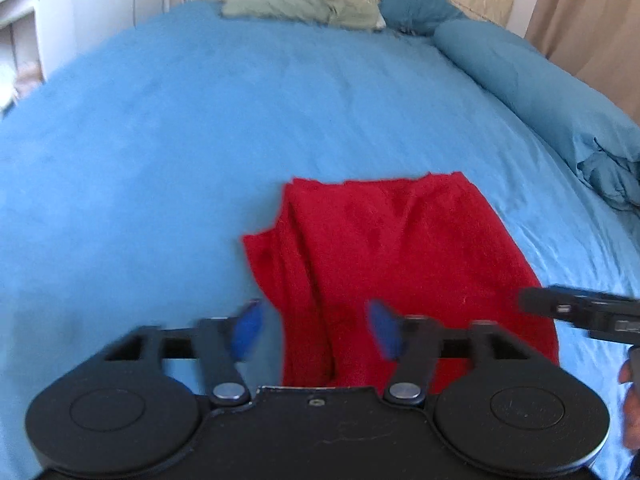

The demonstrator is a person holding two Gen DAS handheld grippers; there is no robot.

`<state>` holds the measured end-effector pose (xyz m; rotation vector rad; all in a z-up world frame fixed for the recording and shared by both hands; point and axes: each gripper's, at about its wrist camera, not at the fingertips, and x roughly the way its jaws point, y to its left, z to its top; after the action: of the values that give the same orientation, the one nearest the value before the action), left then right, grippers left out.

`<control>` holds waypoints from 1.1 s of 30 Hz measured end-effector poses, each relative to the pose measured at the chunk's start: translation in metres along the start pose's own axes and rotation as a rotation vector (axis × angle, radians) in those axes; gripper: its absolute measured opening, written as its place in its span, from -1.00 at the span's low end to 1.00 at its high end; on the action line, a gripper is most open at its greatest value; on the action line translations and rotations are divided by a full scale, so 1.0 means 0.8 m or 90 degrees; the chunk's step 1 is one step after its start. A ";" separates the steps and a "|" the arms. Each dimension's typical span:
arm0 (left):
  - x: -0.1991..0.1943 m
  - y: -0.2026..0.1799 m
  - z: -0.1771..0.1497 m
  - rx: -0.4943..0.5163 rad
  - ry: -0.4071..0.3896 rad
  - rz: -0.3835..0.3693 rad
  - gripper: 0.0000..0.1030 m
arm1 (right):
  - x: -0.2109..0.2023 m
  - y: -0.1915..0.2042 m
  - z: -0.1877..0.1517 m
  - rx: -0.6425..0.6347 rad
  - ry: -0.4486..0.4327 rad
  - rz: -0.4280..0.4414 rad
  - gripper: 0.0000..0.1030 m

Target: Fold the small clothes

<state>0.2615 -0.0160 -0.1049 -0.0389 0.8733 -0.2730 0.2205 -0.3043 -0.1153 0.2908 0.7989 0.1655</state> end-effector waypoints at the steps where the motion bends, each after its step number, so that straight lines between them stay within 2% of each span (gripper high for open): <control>1: -0.007 0.003 -0.005 0.000 -0.009 0.004 0.65 | -0.007 0.001 -0.004 -0.012 -0.003 -0.005 1.00; 6: -0.003 0.021 -0.034 -0.010 -0.005 0.044 0.65 | -0.007 -0.010 -0.031 -0.046 0.012 -0.074 0.98; 12: 0.028 0.032 -0.056 -0.023 0.017 0.073 0.68 | 0.016 -0.029 -0.047 0.003 0.023 -0.096 0.99; 15: 0.017 0.029 -0.052 -0.021 0.005 0.083 0.62 | 0.004 -0.025 -0.046 0.003 0.003 -0.097 0.95; 16: 0.007 0.026 -0.049 -0.015 -0.006 0.089 0.56 | -0.007 -0.019 -0.046 -0.007 -0.014 -0.095 0.93; 20: -0.057 0.017 -0.038 -0.018 -0.077 0.114 0.57 | -0.074 0.004 -0.037 -0.041 -0.088 -0.088 0.94; 23: -0.123 0.007 -0.028 -0.037 -0.131 0.103 0.64 | -0.134 0.023 -0.030 -0.053 -0.123 -0.090 0.99; 25: -0.166 -0.005 -0.025 -0.036 -0.162 0.102 0.90 | -0.173 0.039 -0.027 -0.062 -0.132 -0.092 1.00; 27: -0.210 -0.018 -0.025 -0.036 -0.193 0.105 1.00 | -0.214 0.053 -0.027 -0.063 -0.144 -0.096 1.00; 30: -0.265 -0.035 -0.034 -0.036 -0.214 0.079 1.00 | -0.268 0.074 -0.032 -0.062 -0.152 -0.104 1.00; 33: -0.304 -0.053 -0.053 -0.020 -0.209 0.094 1.00 | -0.307 0.094 -0.039 -0.063 -0.144 -0.125 1.00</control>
<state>0.0720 0.0079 0.0567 -0.0469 0.5500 -0.1105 0.0262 -0.2894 0.0554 0.1338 0.5884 -0.0129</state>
